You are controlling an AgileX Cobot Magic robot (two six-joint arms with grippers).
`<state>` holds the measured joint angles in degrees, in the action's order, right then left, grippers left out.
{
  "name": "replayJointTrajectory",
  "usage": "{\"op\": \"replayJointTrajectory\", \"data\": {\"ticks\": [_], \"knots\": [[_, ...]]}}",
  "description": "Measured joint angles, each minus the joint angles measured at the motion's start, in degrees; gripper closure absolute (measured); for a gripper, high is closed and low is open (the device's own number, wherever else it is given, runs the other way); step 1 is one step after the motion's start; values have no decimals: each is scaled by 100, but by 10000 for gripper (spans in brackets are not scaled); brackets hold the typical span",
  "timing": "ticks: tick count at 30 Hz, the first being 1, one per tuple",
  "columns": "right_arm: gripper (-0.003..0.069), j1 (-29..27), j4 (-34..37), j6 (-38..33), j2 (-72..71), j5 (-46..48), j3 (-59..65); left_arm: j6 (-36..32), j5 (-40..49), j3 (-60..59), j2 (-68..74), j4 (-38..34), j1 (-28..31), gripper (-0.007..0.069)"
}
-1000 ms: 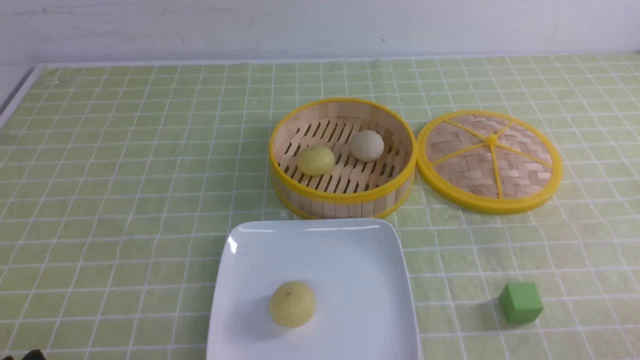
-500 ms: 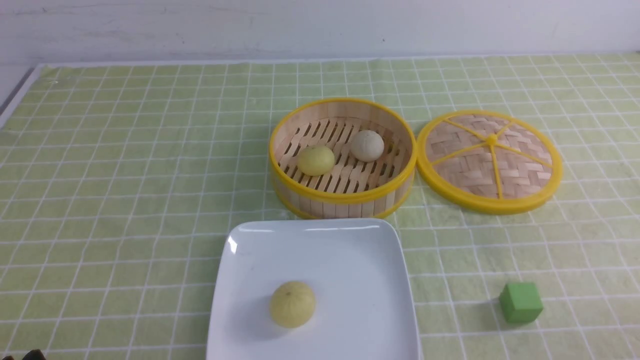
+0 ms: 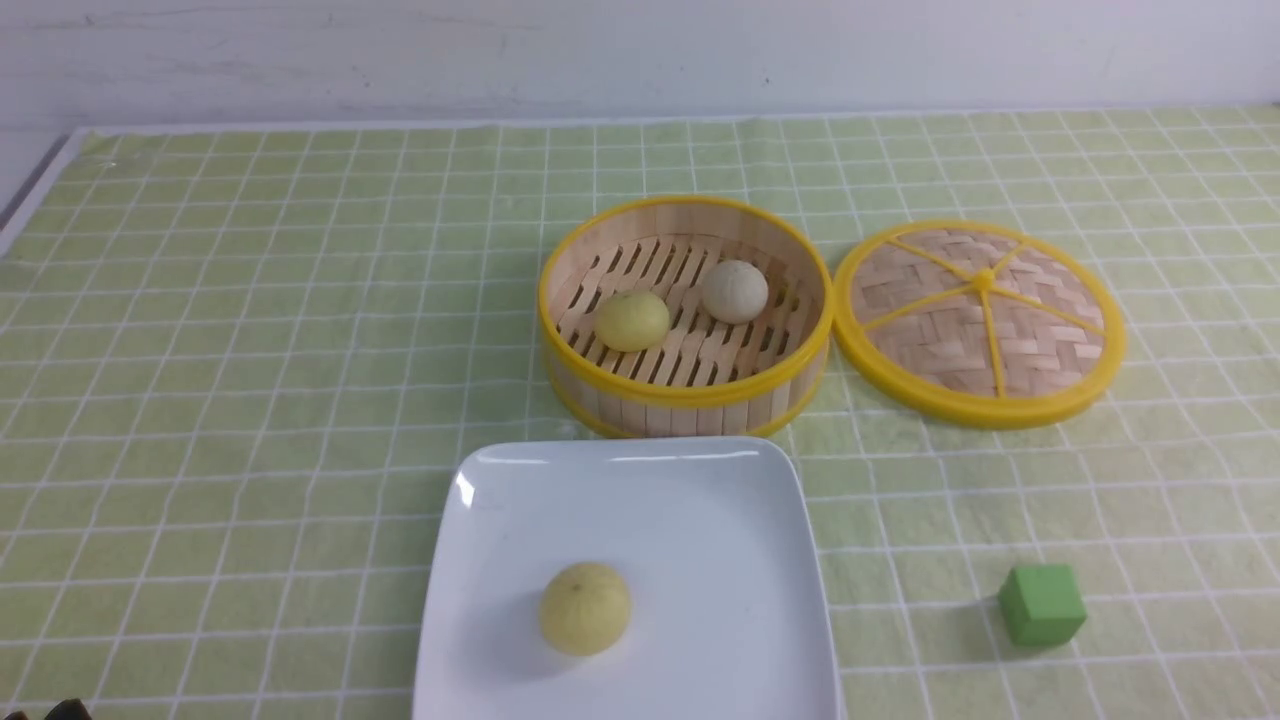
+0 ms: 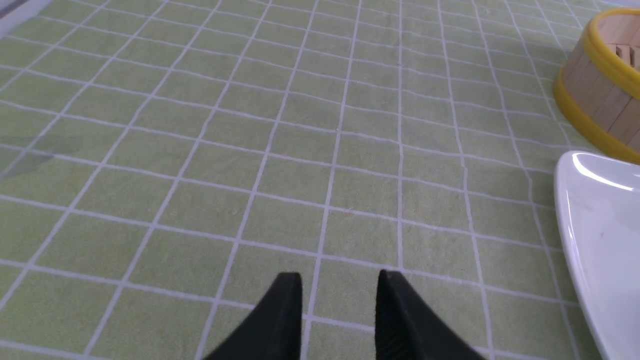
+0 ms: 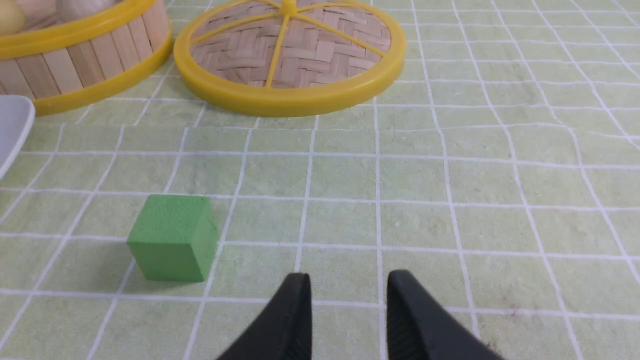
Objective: Put the steamed buns into the plate on the green tablecloth.
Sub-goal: 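Reach toward a bun in the bamboo steamer with the right gripper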
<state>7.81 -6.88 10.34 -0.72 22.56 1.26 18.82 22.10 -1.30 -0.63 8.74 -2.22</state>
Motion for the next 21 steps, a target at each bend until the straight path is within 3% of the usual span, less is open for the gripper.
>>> {"op": "replayJointTrajectory", "data": {"ticks": [18,21], "knots": [[420,0,0,0,0,0,0,15,0,0,0,0,0,384],[420,0,308,248,0,-74,0,357,-13,0,0,-395,0,384]]}}
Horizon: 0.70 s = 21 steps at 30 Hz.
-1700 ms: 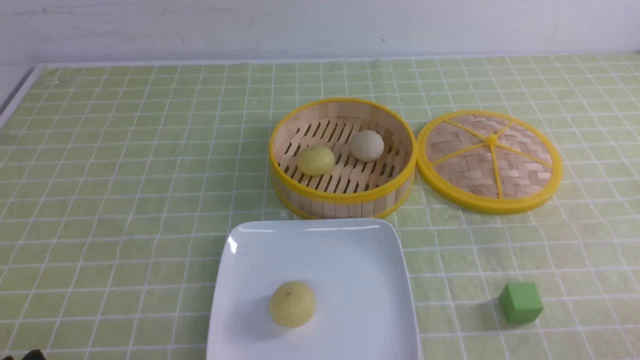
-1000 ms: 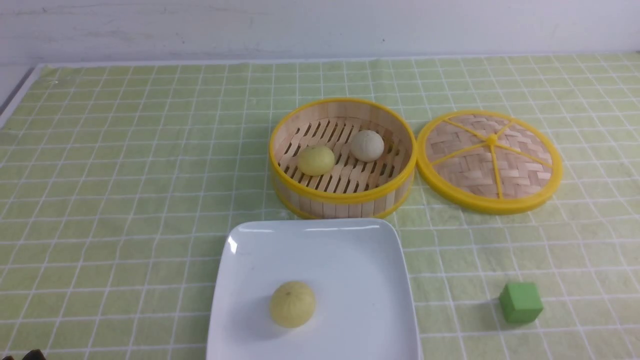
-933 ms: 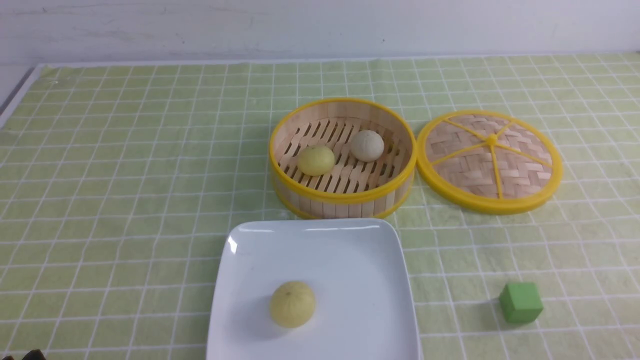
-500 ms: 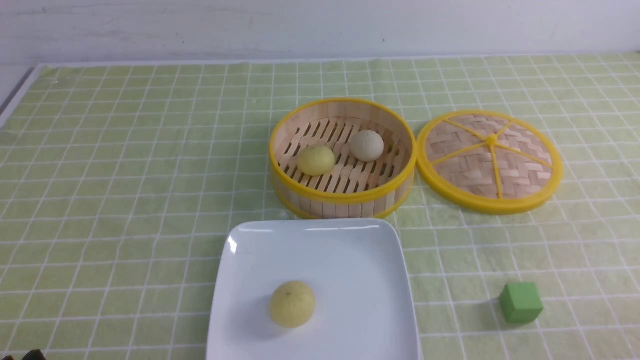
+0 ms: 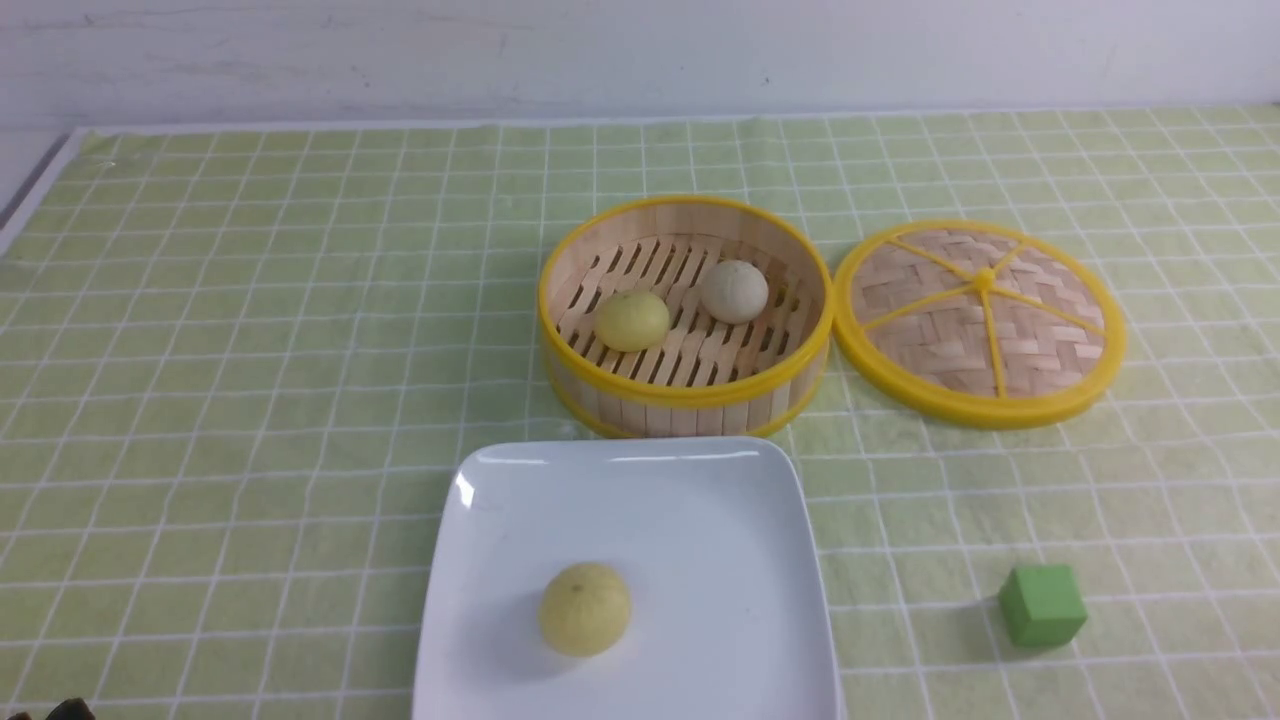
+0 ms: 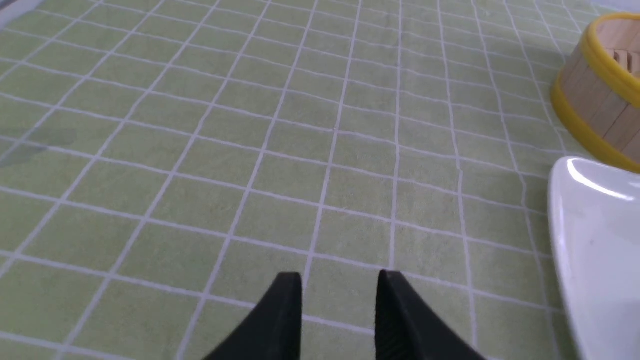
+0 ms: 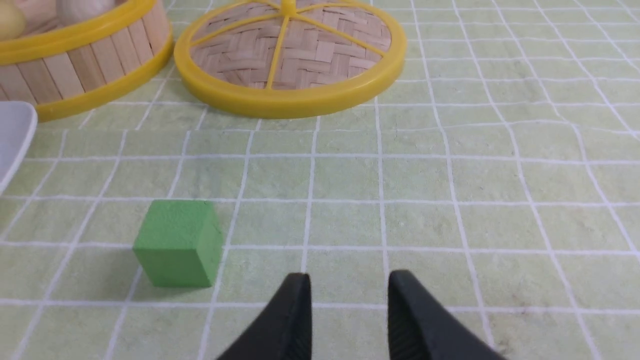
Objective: Put the steamed buns into the plate on the green tablecloth.
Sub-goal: 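Reach toward a bun in the bamboo steamer with the right gripper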
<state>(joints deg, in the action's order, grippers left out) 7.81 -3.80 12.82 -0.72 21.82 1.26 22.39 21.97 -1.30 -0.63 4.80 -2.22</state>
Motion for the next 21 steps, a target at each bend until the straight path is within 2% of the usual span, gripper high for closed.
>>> {"op": "replayJointTrajectory", "data": {"ticks": [6,10,17,19,20,21], "knots": [[420,0,2142,1780,0,-326,19,1706,-81,-20,0,-2086,0,384],[420,0,2795,2198,0,-377,19,2141,-164,-28,0,-2570,0,384],[431,0,2975,2242,0,-605,-5,2144,-357,5,0,-2593,0,405],[475,0,2855,2068,0,-600,-368,1691,93,471,0,-2548,0,472],[481,0,2828,2008,8,-599,-415,1653,93,527,0,-2548,0,479],[539,0,2490,1711,115,-498,-913,1336,451,1023,63,-2431,6,552]]}}
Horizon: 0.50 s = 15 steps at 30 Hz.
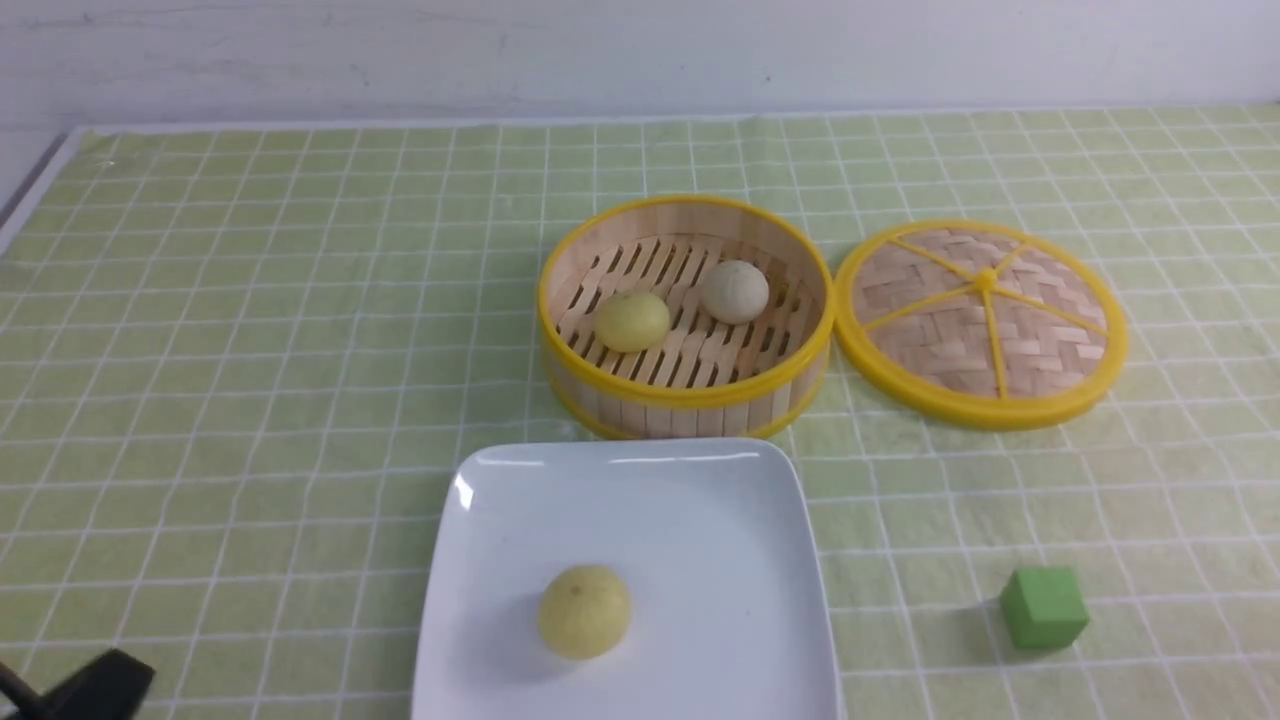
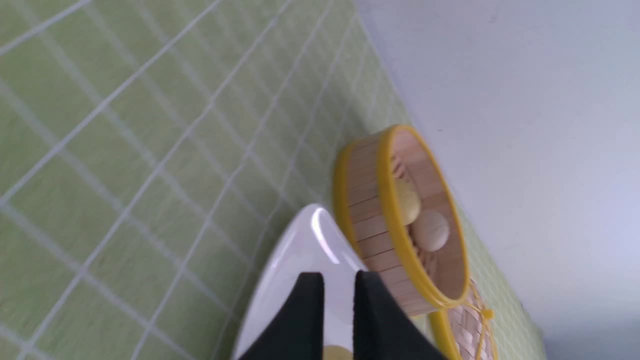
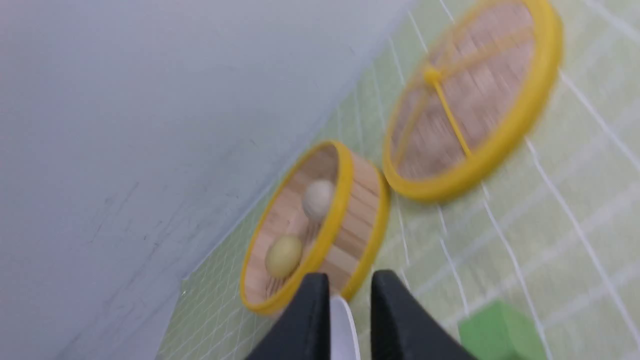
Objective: Put the steamed buns into the plate on the green tablecloth.
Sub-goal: 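Reach toward a bun in the bamboo steamer with the right gripper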
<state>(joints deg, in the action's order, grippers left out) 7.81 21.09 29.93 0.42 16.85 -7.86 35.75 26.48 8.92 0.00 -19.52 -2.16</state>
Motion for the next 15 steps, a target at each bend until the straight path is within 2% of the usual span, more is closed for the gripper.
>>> {"op": "replayJointTrajectory", "data": {"ticks": [2,3,4,7,8,9,10,13,15], "knots": [[617,0,-528,-481,324,478,-584,-372,452,655,320,182,0,603],[617,0,-600,-481,374,478,-651,-407,570,716,373,226,0,606],[659,0,-1178,-746,864,1226,-1163,-643,1055,1121,795,361,0,622],[666,0,-1928,-680,2020,2937,-1898,-1184,2131,1819,1932,472,0,622],[666,0,-1980,-668,2198,3039,-1982,-1262,2280,1894,2089,479,0,622],[666,0,-2041,-642,2646,3555,-2169,-1428,2559,2032,2394,479,0,622],[664,0,-1860,-789,3415,3950,-2436,-1824,3081,2284,3034,483,0,622],[664,0,-999,-1656,4361,4000,-2693,-2329,3318,2539,3800,501,0,622],[662,0,-35,-2796,5028,3913,-2860,-2641,3337,2667,4265,501,0,622]]}}
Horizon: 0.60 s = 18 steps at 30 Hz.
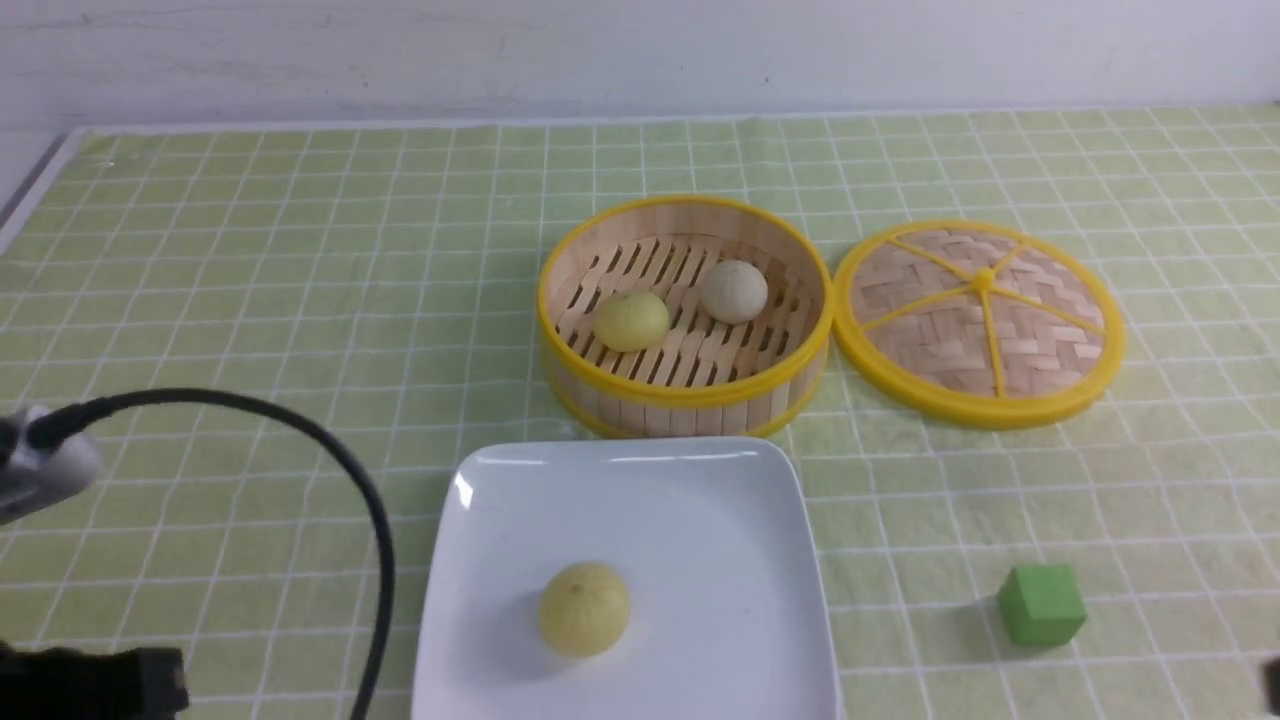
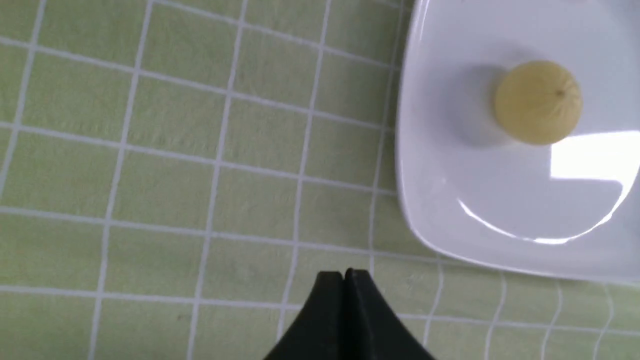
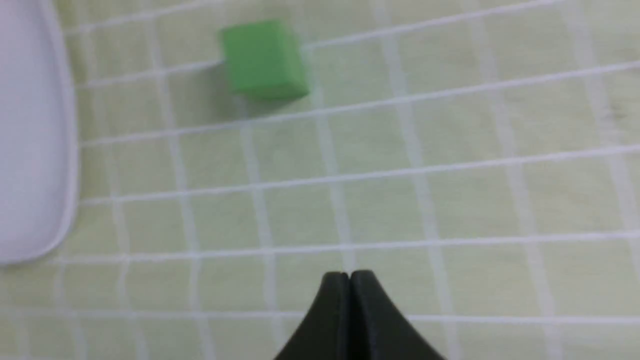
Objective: Put the steamed buns into the plate on the green tablecloth.
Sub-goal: 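Reach toward a bun in the bamboo steamer with the right gripper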
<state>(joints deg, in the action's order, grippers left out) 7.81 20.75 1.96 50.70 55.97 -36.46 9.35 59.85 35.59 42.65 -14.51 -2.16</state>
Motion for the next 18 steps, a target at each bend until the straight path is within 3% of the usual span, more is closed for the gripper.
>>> {"op": "replayJointTrajectory", "data": {"ticks": [3,6,10,18], "knots": [[655,6,1601,-1754,1211,-72,-415,-256,-127,65,483,0,0,622],[638,116,2173,-2648,2190,-178,-1001,-305,-180,65,757,0,0,622],[589,494,2008,-2825,3193,-249,-1968,-325,-213,65,853,0,0,613],[393,1404,596,-1928,5113,-894,-4439,-285,-337,65,860,28,0,587]]}}
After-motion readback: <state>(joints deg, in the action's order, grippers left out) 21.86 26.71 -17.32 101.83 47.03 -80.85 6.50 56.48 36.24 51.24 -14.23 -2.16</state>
